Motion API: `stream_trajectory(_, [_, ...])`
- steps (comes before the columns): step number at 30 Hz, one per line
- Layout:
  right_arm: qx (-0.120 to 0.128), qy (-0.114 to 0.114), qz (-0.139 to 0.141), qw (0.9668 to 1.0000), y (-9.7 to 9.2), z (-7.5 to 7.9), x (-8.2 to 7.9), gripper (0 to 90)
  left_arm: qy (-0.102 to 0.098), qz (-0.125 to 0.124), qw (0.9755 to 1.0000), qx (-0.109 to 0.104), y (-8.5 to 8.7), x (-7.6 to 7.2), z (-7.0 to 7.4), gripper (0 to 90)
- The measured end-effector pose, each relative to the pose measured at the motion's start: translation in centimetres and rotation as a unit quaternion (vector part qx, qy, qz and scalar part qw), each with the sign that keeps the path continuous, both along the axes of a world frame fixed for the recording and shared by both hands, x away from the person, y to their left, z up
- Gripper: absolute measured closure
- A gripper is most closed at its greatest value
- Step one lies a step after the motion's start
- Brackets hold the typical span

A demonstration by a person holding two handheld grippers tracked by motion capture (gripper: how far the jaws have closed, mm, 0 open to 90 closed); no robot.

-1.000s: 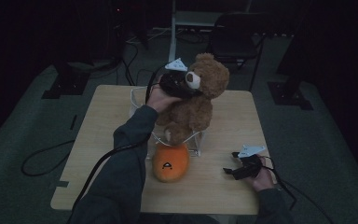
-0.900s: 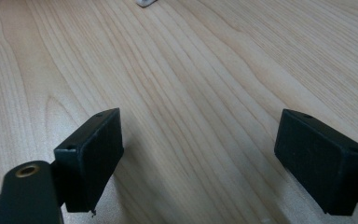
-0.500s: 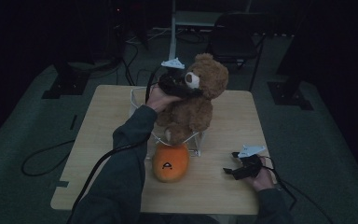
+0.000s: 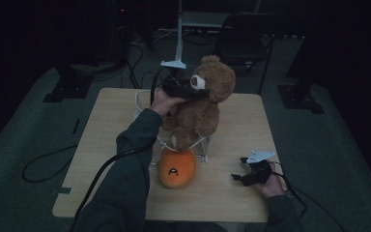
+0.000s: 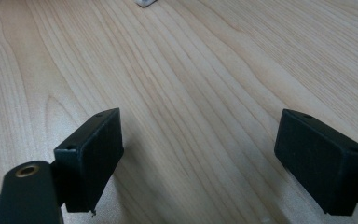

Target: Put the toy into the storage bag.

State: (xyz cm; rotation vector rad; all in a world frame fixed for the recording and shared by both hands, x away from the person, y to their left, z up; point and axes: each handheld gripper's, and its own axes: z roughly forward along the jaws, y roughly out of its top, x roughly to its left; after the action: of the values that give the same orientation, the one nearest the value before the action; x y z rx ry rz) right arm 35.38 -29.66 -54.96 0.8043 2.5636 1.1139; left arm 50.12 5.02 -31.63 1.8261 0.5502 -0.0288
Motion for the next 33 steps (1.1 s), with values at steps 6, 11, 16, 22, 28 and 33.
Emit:
stream_trajectory(6, [0.000,0.000,0.001,1.0000,0.0,0.0,0.0,14.6,0.008,0.002,0.9999,-0.008,0.1,0.1,0.0,18.3])
stream_trajectory(11, [0.000,0.000,0.000,1.0000,0.0,0.0,0.0,14.6,-0.039,0.039,0.9983,0.020,-0.1,-0.6,0.4,16.7])
stream_trajectory(16, [-0.002,-0.001,0.000,1.0000,0.0,0.0,0.0,14.6,-0.081,0.061,0.9943,0.031,-0.3,-1.2,0.6,16.8])
stream_trajectory(22, [0.000,-0.001,0.000,1.0000,0.0,0.0,0.0,14.6,-0.060,0.040,0.9974,0.000,0.1,-0.9,0.5,17.0])
stream_trajectory(28, [0.000,0.000,0.000,1.0000,0.0,0.0,0.0,14.6,-0.035,0.012,0.9993,-0.007,0.2,-0.5,0.5,18.8])
stream_trajectory(33, [-0.002,0.000,0.000,1.0000,0.0,0.0,0.0,14.6,-0.043,0.016,0.9987,0.023,-0.1,-0.8,0.5,26.9])
